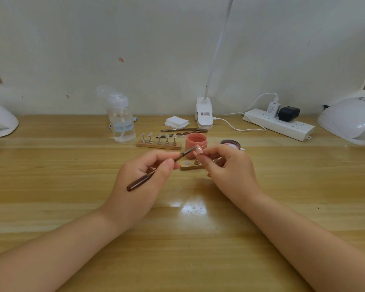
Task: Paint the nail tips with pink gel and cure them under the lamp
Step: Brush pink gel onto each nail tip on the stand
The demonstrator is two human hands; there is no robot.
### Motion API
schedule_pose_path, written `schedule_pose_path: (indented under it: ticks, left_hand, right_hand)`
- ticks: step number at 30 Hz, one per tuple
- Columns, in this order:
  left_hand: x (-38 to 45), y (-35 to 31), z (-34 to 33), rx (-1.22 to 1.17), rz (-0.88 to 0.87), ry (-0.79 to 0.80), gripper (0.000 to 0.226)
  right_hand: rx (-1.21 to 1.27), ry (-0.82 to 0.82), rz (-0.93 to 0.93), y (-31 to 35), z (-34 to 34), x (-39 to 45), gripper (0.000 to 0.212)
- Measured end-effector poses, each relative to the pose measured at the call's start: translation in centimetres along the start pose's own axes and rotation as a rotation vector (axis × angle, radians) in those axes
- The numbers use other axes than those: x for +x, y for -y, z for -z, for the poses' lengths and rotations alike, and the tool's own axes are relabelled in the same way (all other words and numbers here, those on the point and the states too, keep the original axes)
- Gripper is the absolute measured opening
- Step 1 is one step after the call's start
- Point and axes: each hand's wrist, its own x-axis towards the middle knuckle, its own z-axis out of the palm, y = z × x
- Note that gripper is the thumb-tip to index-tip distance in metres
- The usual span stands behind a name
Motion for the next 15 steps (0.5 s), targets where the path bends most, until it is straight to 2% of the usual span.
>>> schedule_pose_path:
  ticks: [2,6,9,15]
  left_hand:
    - [-0.09,-0.04,0.15,0.072,-0.055,0.021,0.019]
    - [-0.36,-0.37,0.35,0.15,-0.167,0.017,0.021]
    - [-0.27,-0.59,0.16,0.165,-0.167,0.017,0.02]
    - [-0.3,-0.41,0.13,0.21,-0.176,0.042,0.024]
  right_hand:
    - [-0.014,-0.02,0.001,0.04,0.05,-0.01,0.004]
    - [-0.035,-0.036,0.009,0.13,0.13,-0.07,0.015]
    - [-0.062,-0.018,0.0,-0.09,0.14,-0.04,0.003]
    - [-0.109,-0.032,-0.001,-0.09,0.19,0.0,0.003]
